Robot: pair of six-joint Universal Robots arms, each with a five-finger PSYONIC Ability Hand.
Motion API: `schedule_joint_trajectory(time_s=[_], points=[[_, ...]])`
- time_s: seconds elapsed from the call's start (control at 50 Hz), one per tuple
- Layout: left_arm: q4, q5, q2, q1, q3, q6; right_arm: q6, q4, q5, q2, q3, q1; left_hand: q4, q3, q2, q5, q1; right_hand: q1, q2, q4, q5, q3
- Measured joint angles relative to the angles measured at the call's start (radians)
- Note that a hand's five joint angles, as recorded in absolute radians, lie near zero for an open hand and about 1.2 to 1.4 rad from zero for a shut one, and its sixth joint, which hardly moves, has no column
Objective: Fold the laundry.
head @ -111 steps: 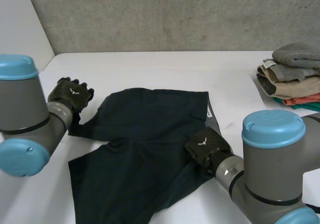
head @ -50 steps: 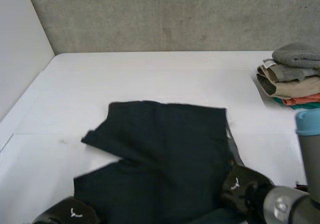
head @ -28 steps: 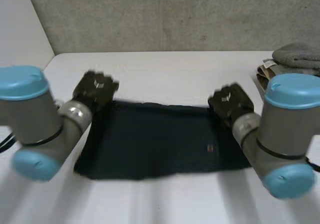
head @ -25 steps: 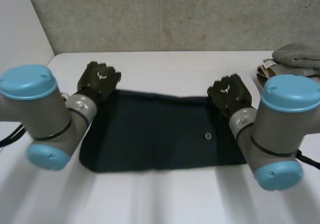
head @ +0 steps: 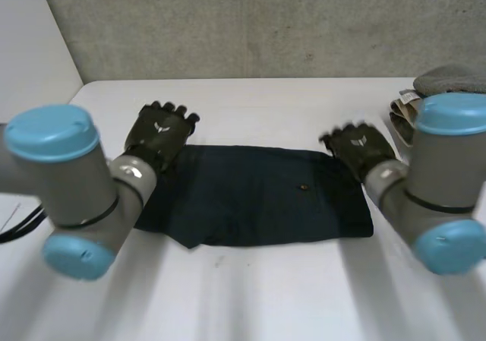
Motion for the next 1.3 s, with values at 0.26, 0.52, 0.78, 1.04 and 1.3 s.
schedule_joint_trajectory(time_s=[0.26,0.52,0.78,1.04,1.3], points=[[0.048,0.069,0.119,0.009,-0.242,-0.071,-0.009,-0.057,-0.132,0.021,0.193,-0.095,0.0,0.0,0.0,0.0,0.0,0.712,0.849,0.854,0.79,0.854],[0.049,0.05,0.215,0.036,-0.253,-0.1,-0.38,-0.275,0.112,-0.19,0.299,-0.135,0.0,0.0,0.0,0.0,0.0,0.742,0.928,0.964,0.895,0.951],[0.04,0.049,0.27,0.058,-0.296,-0.143,-0.604,-0.394,-0.184,-0.089,0.259,0.259,0.0,0.0,0.0,0.0,0.0,0.742,0.944,0.967,0.895,0.952],[0.022,0.045,0.268,0.047,-0.267,-0.148,-0.304,-0.397,-0.309,-0.142,0.246,0.286,0.0,0.0,0.0,0.0,0.0,-0.007,-0.015,-0.027,-0.018,-0.024],[-0.029,0.039,0.167,-0.092,-0.033,-0.215,0.401,-0.326,-0.282,-0.339,0.243,-0.03,0.0,0.0,0.0,0.0,0.0,-0.007,-0.015,-0.027,-0.018,-0.024]])
